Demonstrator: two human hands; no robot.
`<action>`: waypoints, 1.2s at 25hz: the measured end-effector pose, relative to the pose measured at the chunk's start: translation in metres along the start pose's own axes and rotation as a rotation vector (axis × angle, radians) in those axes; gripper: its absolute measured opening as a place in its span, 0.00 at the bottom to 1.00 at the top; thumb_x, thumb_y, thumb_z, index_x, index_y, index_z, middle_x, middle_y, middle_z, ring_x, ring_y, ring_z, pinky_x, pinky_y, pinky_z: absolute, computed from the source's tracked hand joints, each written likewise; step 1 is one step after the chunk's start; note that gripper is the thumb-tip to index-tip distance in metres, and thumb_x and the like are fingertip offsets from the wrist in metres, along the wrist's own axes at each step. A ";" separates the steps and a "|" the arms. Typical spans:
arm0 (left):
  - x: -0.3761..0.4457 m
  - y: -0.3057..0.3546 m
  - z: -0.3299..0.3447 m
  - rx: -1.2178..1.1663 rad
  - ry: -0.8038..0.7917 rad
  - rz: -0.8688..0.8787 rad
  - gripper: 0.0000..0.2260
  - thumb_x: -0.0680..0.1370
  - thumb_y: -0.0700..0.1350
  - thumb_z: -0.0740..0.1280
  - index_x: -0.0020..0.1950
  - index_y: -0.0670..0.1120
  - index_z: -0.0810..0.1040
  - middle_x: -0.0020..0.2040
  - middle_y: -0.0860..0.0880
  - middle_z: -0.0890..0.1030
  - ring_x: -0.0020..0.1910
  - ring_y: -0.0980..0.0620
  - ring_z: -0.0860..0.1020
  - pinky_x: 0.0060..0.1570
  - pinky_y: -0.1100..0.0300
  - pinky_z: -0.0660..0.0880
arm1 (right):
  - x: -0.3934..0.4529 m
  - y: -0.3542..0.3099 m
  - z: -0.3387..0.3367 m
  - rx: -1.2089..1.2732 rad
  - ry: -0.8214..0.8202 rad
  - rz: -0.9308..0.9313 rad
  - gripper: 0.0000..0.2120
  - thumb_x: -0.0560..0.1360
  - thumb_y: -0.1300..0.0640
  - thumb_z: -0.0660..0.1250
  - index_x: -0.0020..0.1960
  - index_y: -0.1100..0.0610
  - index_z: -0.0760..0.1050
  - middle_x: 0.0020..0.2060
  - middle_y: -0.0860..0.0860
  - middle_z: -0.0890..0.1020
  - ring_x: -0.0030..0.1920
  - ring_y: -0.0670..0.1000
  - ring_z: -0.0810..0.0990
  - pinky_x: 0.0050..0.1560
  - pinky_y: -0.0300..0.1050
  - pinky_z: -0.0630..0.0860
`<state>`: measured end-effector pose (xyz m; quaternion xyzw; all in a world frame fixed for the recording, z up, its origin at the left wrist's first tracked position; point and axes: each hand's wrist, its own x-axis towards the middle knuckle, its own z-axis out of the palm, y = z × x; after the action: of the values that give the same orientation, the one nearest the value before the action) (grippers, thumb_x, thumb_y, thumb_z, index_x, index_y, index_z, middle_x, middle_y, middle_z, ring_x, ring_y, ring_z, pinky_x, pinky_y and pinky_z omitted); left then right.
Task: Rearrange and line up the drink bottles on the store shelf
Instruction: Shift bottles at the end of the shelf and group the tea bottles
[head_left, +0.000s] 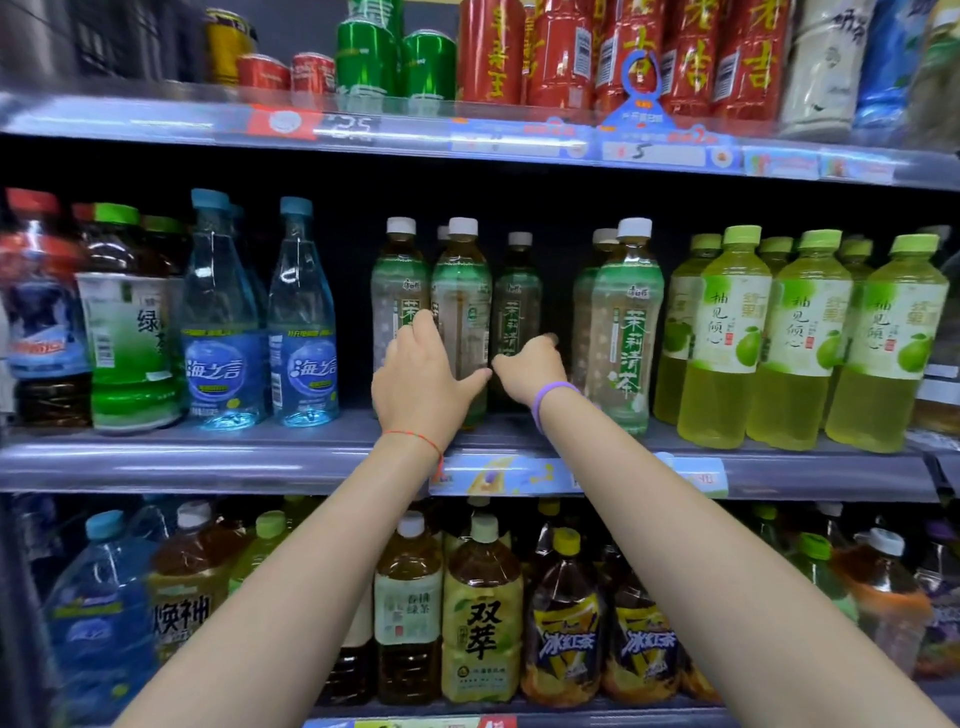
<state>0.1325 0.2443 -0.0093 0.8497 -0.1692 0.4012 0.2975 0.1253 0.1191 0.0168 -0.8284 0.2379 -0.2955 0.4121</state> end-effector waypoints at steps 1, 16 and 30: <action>-0.001 -0.001 0.001 -0.023 -0.006 0.000 0.36 0.71 0.63 0.72 0.69 0.44 0.64 0.62 0.46 0.75 0.63 0.44 0.73 0.47 0.50 0.73 | 0.006 -0.003 0.003 -0.007 -0.001 0.016 0.34 0.77 0.56 0.68 0.73 0.67 0.54 0.69 0.63 0.71 0.67 0.62 0.72 0.63 0.51 0.71; -0.011 0.005 0.000 0.155 -0.054 0.062 0.44 0.74 0.61 0.69 0.78 0.41 0.50 0.63 0.42 0.74 0.54 0.43 0.80 0.39 0.54 0.68 | 0.007 -0.004 0.008 -0.211 0.068 -0.020 0.27 0.77 0.58 0.66 0.69 0.67 0.58 0.65 0.63 0.74 0.63 0.62 0.75 0.57 0.50 0.74; -0.014 0.005 -0.005 0.061 -0.153 -0.072 0.27 0.74 0.64 0.69 0.53 0.43 0.64 0.45 0.45 0.82 0.43 0.42 0.82 0.33 0.56 0.67 | -0.052 0.006 -0.015 -0.195 0.133 -0.158 0.23 0.79 0.52 0.64 0.66 0.63 0.61 0.62 0.60 0.73 0.61 0.60 0.74 0.51 0.50 0.73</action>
<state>0.1185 0.2446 -0.0155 0.8920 -0.1486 0.3289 0.2720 0.0775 0.1409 0.0039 -0.8592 0.2261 -0.3571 0.2885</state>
